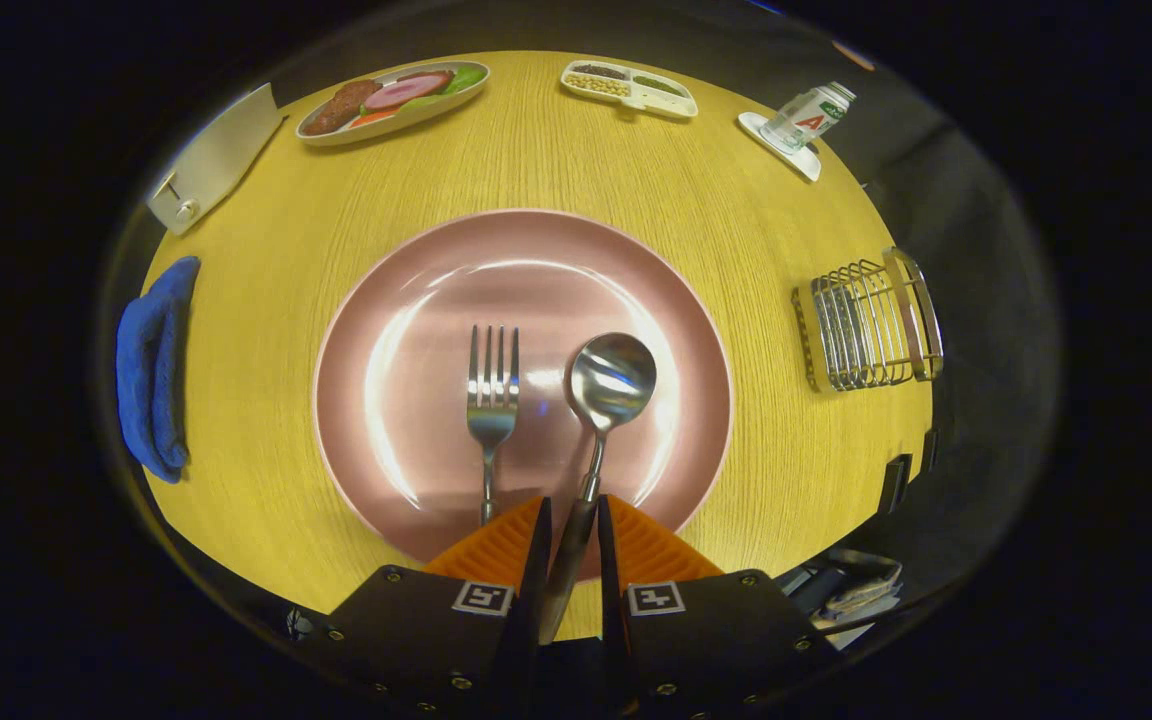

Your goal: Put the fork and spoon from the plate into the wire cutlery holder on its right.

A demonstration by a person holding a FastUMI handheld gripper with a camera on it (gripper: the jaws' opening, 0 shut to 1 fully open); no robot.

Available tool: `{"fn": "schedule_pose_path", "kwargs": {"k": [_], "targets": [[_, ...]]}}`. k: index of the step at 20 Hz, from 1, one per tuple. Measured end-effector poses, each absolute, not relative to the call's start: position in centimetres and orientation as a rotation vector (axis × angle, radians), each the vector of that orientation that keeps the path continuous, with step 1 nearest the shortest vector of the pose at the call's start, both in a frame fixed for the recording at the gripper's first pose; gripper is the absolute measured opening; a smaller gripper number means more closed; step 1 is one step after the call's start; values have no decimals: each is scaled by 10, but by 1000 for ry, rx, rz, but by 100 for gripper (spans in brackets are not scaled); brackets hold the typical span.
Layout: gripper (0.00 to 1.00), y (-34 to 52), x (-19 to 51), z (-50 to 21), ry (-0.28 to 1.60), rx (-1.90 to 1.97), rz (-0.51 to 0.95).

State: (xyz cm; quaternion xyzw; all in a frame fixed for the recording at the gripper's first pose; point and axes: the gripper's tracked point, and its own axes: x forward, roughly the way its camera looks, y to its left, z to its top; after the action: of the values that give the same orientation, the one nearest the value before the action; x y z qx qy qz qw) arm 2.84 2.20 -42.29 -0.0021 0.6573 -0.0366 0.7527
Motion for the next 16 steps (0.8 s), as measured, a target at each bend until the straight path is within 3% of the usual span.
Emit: {"fn": "schedule_pose_path", "kwargs": {"k": [3,5,8,9,16], "targets": [[27,19,28,-432,1456,-1,-88],[14,18,23,-426,1466,-6,-83],[13,19,29,-424,1452,-9,-70],[5,19,27,-424,1452,-12,-61],[5,8,20,-404,1469,-121,-81]]}}
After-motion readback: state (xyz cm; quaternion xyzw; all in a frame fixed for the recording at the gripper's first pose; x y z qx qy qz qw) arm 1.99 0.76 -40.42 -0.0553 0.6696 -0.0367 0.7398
